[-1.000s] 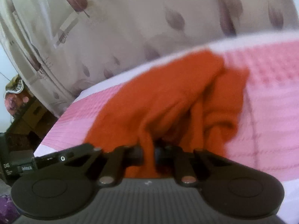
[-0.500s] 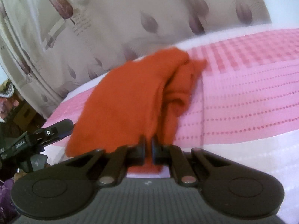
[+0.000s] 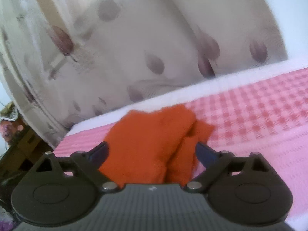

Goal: Fold small clothes

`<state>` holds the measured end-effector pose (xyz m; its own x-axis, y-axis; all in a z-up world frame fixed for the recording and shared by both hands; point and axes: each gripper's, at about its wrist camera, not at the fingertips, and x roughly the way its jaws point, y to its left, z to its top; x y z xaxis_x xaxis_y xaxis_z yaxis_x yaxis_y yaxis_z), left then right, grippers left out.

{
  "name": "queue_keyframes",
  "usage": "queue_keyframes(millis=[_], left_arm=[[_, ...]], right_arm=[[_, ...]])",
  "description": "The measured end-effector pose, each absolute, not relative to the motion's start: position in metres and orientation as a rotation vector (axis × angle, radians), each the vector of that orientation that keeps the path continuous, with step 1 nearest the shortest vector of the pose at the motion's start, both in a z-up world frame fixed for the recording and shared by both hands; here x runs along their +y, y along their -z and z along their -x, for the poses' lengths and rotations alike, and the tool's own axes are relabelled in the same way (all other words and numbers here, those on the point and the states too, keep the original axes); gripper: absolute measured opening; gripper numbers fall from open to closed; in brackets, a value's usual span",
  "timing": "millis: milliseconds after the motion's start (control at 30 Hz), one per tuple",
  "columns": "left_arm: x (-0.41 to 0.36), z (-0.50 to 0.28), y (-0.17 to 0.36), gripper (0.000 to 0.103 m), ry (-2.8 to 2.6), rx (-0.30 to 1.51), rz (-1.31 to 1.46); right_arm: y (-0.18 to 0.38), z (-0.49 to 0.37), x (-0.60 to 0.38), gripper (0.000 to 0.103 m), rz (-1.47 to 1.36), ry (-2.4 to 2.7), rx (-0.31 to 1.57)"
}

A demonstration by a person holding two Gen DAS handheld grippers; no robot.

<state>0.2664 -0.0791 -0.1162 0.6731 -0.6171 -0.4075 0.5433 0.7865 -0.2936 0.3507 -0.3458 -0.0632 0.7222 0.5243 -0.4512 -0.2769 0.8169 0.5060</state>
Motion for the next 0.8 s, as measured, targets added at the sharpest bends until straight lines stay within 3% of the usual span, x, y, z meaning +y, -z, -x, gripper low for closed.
queue_keyframes(millis=[100,167,200,300,467,567,667,733,767,800], left_arm=[[-0.084,-0.265,0.118,0.101,0.661,0.52,0.12],[-0.083,-0.264,0.118,0.102,0.66,0.512,0.115],[-0.082,-0.263,0.118,0.102,0.658,0.503,0.12],[-0.075,-0.257,0.116,0.103,0.656,0.465,0.159],[-0.075,-0.253,0.114,0.103,0.673,0.427,0.199],[-0.08,-0.256,0.115,0.103,0.685,0.458,0.168],[-0.077,-0.26,0.116,0.103,0.693,0.467,0.198],[-0.075,-0.263,0.118,0.103,0.699,0.479,0.213],[-0.075,-0.263,0.118,0.103,0.701,0.478,0.219],[-0.074,-0.263,0.118,0.103,0.702,0.478,0.221]], right_arm=[[0.085,-0.396,-0.333,0.096,-0.398,-0.425,0.698],[0.098,-0.412,-0.326,0.058,-0.382,-0.398,0.722],[0.101,-0.416,-0.323,0.03,-0.366,-0.397,0.721],[0.091,-0.399,-0.316,0.01,-0.237,-0.351,0.607],[0.091,-0.384,-0.341,0.007,-0.171,-0.232,0.57],[0.099,-0.382,-0.362,0.007,-0.291,-0.274,0.569],[0.093,-0.375,-0.377,0.011,-0.536,-0.388,0.542],[0.092,-0.37,-0.378,0.043,-0.62,-0.467,0.569],[0.09,-0.362,-0.374,0.075,-0.604,-0.488,0.566],[0.089,-0.355,-0.369,0.099,-0.577,-0.502,0.565]])
